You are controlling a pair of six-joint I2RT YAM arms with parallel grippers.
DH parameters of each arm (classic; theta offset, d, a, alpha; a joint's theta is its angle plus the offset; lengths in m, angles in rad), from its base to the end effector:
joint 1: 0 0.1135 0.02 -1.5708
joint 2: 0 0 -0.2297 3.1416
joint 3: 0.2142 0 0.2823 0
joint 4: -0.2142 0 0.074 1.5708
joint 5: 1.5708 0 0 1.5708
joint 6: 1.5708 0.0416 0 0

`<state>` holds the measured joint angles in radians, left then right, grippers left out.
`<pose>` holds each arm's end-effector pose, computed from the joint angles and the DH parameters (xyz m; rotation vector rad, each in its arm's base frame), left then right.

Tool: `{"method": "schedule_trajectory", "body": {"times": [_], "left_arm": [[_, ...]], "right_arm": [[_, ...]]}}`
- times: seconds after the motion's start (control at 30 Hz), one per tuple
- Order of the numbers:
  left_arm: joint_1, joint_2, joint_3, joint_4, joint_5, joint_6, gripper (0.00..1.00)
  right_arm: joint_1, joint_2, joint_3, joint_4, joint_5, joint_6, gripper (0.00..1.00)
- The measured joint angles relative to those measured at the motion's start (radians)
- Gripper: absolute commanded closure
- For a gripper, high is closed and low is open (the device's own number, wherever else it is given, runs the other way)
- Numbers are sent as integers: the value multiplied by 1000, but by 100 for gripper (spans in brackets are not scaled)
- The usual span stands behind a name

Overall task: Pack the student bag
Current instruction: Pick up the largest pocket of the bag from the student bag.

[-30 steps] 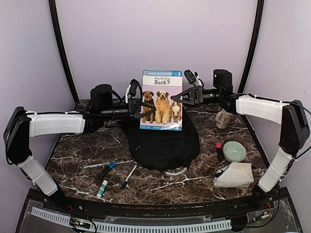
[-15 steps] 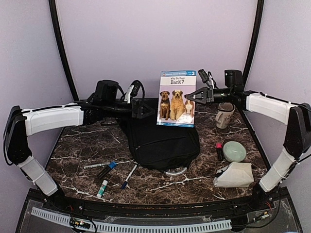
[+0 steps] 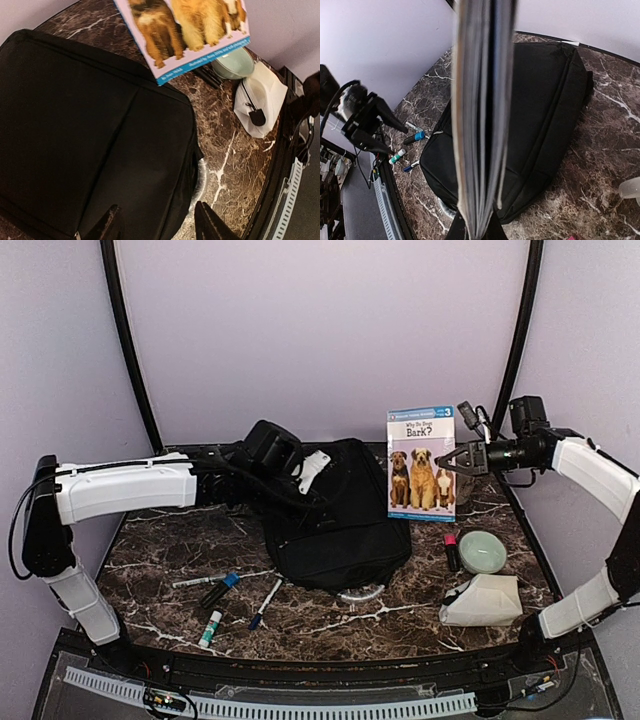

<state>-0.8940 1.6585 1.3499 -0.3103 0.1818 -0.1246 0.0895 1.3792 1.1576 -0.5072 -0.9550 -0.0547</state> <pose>0.2539 -0.3281 0.2490 0.9562 2.0759 -0.7555 0.3273 0.0635 0.2716 -0.6347 2.0536 1.0997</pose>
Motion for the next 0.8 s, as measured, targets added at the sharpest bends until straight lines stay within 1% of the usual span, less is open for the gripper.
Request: {"method": "schedule_trajectory", "body": {"times": [0.03, 0.07, 0.13, 0.27, 0.5, 0.53, 0.57, 0.6, 0.8], "left_arm": [[-26, 12, 16, -13, -19, 21, 41], [-44, 23, 29, -25, -28, 37, 39], [-80, 51, 56, -52, -57, 70, 38], [-108, 116, 110, -120, -116, 110, 38], [-134, 183, 174, -198, -195, 145, 37], [-138, 191, 183, -205, -203, 150, 37], [-145, 200, 195, -211, -217, 156, 32], [-151, 211, 206, -217, -226, 161, 29], [-200, 288, 257, -229, -308, 210, 28]], "right_arm": [[-3, -1, 4, -32, 15, -23, 100], [-5, -5, 6, -59, 33, -45, 100], [-6, -17, 8, -101, 66, -79, 100], [-6, -41, 45, -189, 119, -148, 100], [-6, -48, 89, -255, 151, -205, 100], [-6, -49, 90, -261, 154, -210, 100], [-6, -49, 90, -266, 158, -216, 100], [-6, -49, 90, -272, 163, -221, 100], [-6, -49, 90, -287, 171, -230, 100]]}}
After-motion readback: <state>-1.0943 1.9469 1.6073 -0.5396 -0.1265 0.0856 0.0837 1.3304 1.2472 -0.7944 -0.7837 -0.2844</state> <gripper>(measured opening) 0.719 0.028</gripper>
